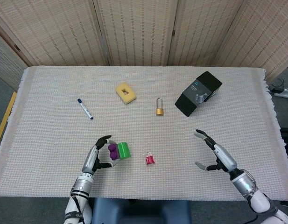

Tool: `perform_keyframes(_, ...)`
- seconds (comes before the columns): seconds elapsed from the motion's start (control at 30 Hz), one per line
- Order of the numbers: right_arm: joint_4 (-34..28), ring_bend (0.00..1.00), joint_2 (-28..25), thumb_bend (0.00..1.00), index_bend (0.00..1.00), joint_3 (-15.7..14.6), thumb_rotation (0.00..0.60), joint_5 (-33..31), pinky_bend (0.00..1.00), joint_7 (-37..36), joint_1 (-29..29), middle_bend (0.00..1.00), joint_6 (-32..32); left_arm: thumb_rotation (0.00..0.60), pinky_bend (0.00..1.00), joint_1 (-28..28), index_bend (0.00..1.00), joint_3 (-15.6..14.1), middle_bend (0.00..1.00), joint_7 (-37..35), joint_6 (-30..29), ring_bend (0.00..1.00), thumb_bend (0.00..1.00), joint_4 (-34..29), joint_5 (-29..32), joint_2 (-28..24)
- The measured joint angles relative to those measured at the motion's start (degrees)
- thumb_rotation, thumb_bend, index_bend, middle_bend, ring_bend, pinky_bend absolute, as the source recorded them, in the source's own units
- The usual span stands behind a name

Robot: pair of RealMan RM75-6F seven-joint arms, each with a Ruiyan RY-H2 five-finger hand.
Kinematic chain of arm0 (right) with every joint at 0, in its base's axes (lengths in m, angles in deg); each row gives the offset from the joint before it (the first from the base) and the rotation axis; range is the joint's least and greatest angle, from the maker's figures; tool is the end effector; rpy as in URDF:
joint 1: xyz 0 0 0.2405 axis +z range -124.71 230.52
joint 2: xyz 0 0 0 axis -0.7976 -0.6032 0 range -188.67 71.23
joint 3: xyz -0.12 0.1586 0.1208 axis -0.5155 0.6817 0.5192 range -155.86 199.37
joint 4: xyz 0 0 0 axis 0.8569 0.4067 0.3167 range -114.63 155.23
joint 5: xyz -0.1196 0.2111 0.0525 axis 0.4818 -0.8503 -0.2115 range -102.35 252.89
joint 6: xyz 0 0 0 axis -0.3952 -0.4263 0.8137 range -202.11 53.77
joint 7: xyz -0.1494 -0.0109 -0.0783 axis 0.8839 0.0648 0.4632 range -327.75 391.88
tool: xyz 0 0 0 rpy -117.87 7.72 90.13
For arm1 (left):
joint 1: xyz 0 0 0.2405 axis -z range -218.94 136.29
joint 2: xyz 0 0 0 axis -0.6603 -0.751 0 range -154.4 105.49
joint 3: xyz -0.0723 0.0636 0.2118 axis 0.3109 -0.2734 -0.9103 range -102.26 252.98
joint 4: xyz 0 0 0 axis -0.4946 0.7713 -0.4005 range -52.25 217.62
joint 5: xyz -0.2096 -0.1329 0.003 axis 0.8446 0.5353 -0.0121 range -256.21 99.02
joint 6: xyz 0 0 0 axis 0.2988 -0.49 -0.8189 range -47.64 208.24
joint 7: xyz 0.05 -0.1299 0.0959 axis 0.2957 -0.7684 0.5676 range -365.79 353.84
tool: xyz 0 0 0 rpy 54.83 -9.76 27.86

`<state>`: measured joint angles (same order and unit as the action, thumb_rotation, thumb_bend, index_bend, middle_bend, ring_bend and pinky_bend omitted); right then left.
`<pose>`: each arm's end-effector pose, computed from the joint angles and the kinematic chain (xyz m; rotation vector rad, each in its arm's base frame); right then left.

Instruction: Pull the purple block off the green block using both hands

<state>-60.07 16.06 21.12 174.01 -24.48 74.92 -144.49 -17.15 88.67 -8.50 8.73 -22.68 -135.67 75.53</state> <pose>-0.2494 -0.2670 0.0129 1.5187 -1.7751 1.4844 -0.0861 0.2614 -0.0709 -1.0725 -1.8985 -1.3924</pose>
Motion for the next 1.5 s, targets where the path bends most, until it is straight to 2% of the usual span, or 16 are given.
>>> perform_keyframes(0.13,4.4,0.0,4.2,0.33,0.0,-0.6,0.6,1.3,0.0,-13.1,6.4,0.0,4.3,0.6,0.0,0.2,0.84,0.5,0.17,1.1,-0.2,0.0,0.55,-0.8,0.2,0.6)
perform_keyframes(0.23,6.8,0.0,7.7,0.33,0.0,-1.2,0.6,1.9,0.0,-19.0,11.0,0.0,7.7,0.6,0.0,0.5,0.84,1.0,0.17,2.2,-0.3,0.0,0.55,-1.4,0.4,1.1)
perform_keyframes(0.43,9.3,0.0,12.9,0.33,0.0,-1.6,0.6,2.4,0.0,-24.3,16.6,0.0,10.9,0.6,0.0,1.1,0.84,1.7,0.17,3.5,-0.2,0.0,0.55,-2.2,1.0,2.0)
perform_keyframes(0.67,10.1,0.0,15.4,0.33,0.0,-0.7,0.6,0.9,0.0,-23.6,19.4,0.0,11.6,0.6,0.0,1.5,0.84,2.6,0.17,4.3,0.0,0.0,0.55,-2.8,1.8,2.4)
perform_keyframes(1.07,13.9,0.0,20.3,0.33,0.0,0.3,0.6,-2.0,0.0,-26.3,24.6,0.0,15.8,0.6,0.0,2.5,0.84,3.1,0.18,5.3,0.6,0.0,0.55,-2.3,2.7,4.0)
perform_keyframes(1.43,15.7,0.0,25.3,0.33,0.0,1.1,0.6,-3.4,0.0,-27.8,27.2,0.0,15.8,0.6,0.0,3.1,0.84,2.9,0.18,5.8,0.8,0.0,0.55,-2.0,2.5,5.5)
perform_keyframes(1.5,15.9,0.0,25.6,0.33,0.07,1.3,0.6,-3.8,0.0,-27.4,27.4,0.0,15.8,0.6,0.0,3.1,0.84,2.9,0.18,5.9,0.5,0.0,0.55,-2.3,2.0,5.6)
